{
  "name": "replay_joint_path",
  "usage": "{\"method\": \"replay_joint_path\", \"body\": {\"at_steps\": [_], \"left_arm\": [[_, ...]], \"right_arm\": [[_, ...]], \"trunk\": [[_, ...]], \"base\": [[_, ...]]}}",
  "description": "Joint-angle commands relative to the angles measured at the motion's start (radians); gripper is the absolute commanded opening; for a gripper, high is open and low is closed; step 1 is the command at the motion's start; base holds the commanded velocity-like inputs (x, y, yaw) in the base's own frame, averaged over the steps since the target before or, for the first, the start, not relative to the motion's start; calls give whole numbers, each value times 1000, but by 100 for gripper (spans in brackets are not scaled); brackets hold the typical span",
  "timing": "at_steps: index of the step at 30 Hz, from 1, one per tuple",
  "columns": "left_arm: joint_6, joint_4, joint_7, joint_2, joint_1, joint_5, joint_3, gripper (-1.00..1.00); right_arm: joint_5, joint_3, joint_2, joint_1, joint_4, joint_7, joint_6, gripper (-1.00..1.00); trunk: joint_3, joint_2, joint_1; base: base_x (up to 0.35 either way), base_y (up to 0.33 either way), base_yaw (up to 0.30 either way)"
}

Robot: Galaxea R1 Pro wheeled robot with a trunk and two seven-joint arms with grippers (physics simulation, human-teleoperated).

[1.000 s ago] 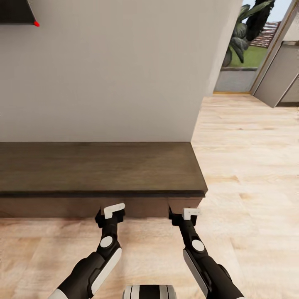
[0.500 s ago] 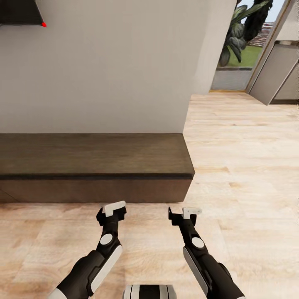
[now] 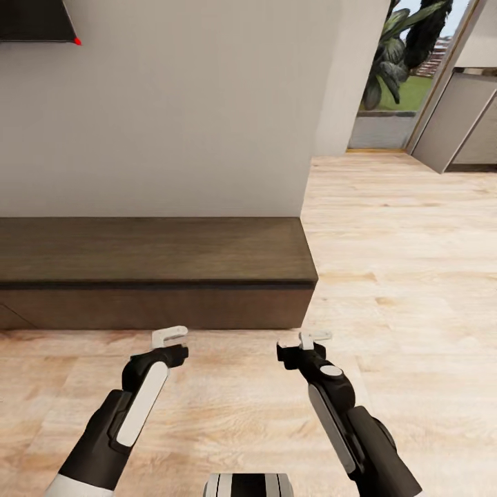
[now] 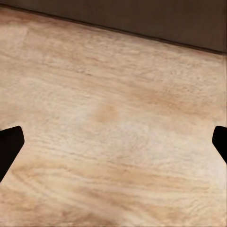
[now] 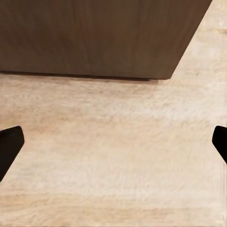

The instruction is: Place each of the two pumpkins and all three candles from the living room inside a cabinet in the living room (use any cabinet), then make sure every cabinet is closed, and position the cauldron so it is next to a table in the living room.

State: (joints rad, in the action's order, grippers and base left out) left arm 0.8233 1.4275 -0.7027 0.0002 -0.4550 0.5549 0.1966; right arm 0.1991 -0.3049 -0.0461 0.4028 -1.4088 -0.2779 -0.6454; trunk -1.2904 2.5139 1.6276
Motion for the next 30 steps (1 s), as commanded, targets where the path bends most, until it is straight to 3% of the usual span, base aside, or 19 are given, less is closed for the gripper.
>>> {"method": "replay_joint_path", "body": {"at_steps": [1,5,8,10,12,14,17,25,30], "left_arm": [[37,19,-10,-2,-1,27,-4,100],[107,65,-13,0,-1,145,-12,100],[121,76,-16,5,-1,192,-14,100],[124,75,-16,8,-1,201,-26,100],[139,73,-17,8,-1,210,-70,100],[162,69,-17,10,-1,215,-143,100],[169,66,-17,11,-1,217,-184,100],[170,-37,-15,9,-3,218,-197,100],[167,-124,-12,21,-2,214,-201,100]], "right_arm": [[12,-1,0,1,-5,-8,-37,100],[36,-2,-1,1,-6,-5,-107,100],[48,-1,0,1,1,-5,-119,100],[50,-2,1,1,-3,-4,-121,100],[50,-3,1,1,-8,-4,-123,100],[50,-3,1,1,-12,-5,-124,100],[49,-5,1,1,-13,-7,-159,100],[52,-6,-1,1,2,-10,-215,100],[95,-6,-1,-6,10,-10,-214,100]], "trunk": [[-1,0,0],[-1,0,0],[3,0,-1],[11,0,-2],[19,-1,-2],[26,-1,-3],[38,-2,-5],[69,-4,-8],[88,-5,-11]], "base": [[0,0,0],[0,0,0],[0,0,0],[0,0,0],[0,0,0],[0,0,0],[0,0,0],[-6,0,0],[-149,32,-12]]}}
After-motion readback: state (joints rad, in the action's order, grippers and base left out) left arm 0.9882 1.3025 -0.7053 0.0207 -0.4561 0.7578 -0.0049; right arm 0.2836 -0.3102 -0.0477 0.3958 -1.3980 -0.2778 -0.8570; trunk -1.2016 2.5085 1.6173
